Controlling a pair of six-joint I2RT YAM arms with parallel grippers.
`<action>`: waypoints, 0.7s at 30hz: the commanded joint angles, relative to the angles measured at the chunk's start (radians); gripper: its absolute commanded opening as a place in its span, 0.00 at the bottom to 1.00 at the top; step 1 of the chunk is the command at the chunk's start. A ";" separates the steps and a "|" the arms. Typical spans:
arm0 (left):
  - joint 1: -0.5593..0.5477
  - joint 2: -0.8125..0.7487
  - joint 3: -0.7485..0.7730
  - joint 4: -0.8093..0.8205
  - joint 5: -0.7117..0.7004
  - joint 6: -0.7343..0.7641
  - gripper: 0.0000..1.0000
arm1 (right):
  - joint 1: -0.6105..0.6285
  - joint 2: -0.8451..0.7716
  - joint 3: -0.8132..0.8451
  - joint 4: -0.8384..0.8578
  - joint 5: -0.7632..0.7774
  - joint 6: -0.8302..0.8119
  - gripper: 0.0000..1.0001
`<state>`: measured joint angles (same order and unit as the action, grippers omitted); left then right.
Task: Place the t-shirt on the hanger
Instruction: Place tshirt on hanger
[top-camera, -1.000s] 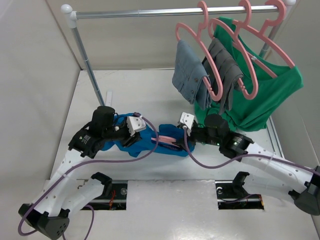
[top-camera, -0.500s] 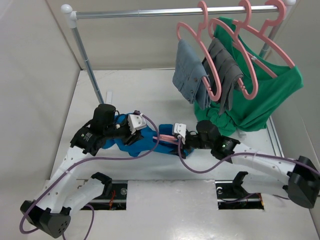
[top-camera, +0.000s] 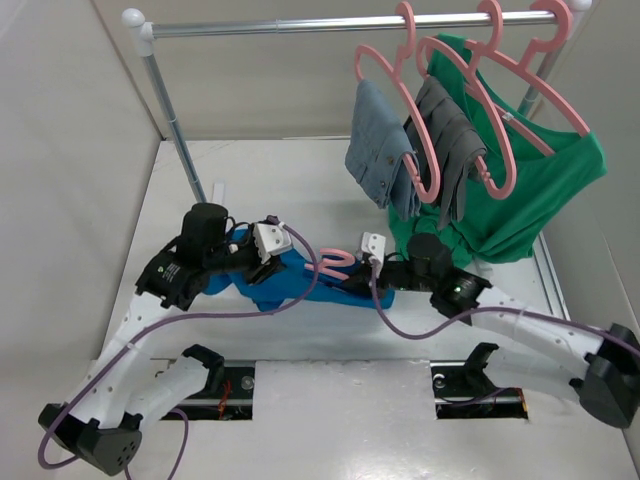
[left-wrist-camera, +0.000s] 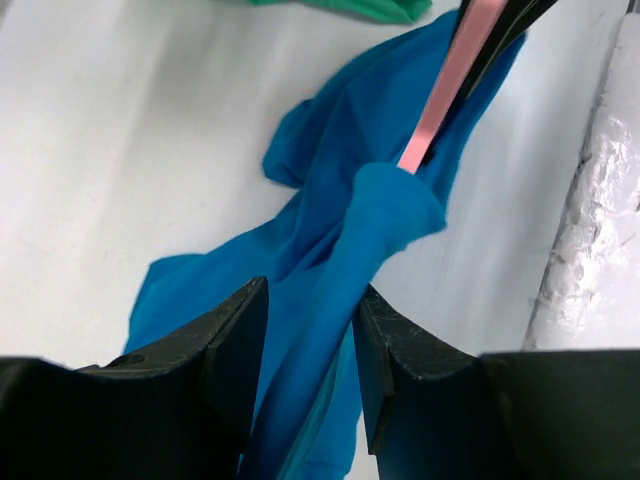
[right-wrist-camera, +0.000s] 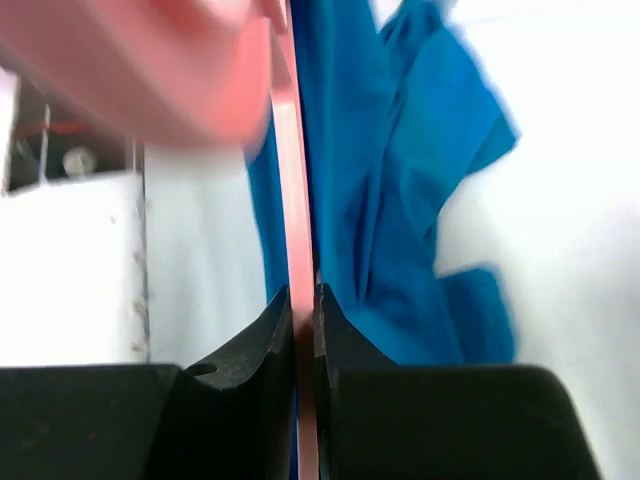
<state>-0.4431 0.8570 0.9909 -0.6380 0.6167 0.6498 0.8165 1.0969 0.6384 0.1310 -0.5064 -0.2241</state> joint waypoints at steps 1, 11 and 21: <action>0.032 0.002 0.078 0.017 -0.051 0.033 0.00 | -0.031 -0.132 0.015 -0.137 0.098 0.068 0.00; 0.210 0.135 0.233 -0.080 0.015 0.168 0.03 | -0.069 -0.275 0.107 -0.556 0.243 0.039 0.00; 0.414 0.238 0.284 -0.118 0.179 0.294 0.53 | -0.082 -0.270 0.300 -0.752 0.263 -0.014 0.00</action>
<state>-0.0395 1.0939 1.2049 -0.7513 0.7303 0.9001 0.7403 0.8307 0.8494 -0.5209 -0.2867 -0.2211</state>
